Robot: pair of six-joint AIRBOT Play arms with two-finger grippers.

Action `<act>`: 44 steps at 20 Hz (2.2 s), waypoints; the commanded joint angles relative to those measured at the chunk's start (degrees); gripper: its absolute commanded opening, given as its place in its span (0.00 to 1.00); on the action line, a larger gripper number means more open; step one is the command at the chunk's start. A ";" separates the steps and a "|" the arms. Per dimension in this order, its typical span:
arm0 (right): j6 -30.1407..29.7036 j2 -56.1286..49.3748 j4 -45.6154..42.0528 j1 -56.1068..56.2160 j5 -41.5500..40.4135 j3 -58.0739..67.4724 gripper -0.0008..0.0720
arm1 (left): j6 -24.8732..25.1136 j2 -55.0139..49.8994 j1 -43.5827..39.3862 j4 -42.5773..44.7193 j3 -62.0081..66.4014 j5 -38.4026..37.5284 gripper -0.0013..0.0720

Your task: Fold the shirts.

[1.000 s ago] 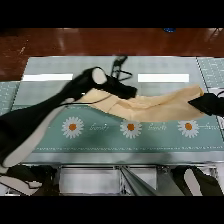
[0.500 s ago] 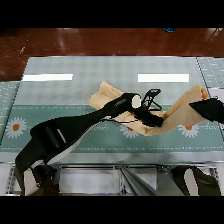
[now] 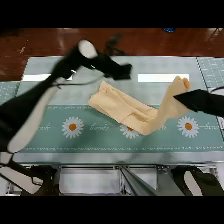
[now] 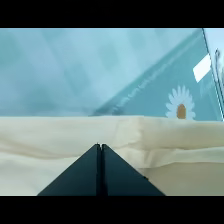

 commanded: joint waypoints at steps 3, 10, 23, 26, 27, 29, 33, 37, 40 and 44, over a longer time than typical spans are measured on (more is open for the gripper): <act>-0.04 -23.12 2.45 24.15 -14.84 13.11 0.04 | 1.38 22.34 18.18 9.79 -6.82 -5.18 0.05; 0.20 -54.21 2.58 36.30 -19.43 32.52 0.04 | 2.38 54.31 22.47 9.49 -36.81 -3.96 0.05; -0.13 -62.25 8.46 36.33 -26.47 35.43 0.58 | -2.05 67.63 21.55 2.19 -74.69 13.18 0.05; -0.02 -57.44 8.35 29.24 -16.57 35.65 0.58 | 2.08 67.65 23.91 2.43 -73.29 14.82 0.05; -0.04 -54.31 8.02 24.98 -10.88 35.65 0.58 | 2.05 67.73 26.03 2.40 -72.13 14.71 0.05; 0.92 -46.40 -0.28 16.37 0.44 35.60 0.58 | 2.03 68.02 30.60 2.38 -69.99 14.60 0.05; 11.93 -24.15 -33.05 7.15 3.50 20.68 0.58 | 2.27 67.91 35.26 2.34 -68.91 13.62 0.05; 29.05 -6.14 -33.79 7.74 -20.74 -13.03 0.58 | 2.93 67.91 32.33 2.29 -70.07 13.57 0.05; 23.76 -8.96 -15.52 10.51 -30.51 -25.16 0.58 | 2.89 67.89 29.75 2.29 -71.54 13.60 0.05; 6.75 -22.34 3.65 14.95 -32.74 -23.98 0.58 | 2.69 67.89 28.46 2.14 -73.11 13.51 0.05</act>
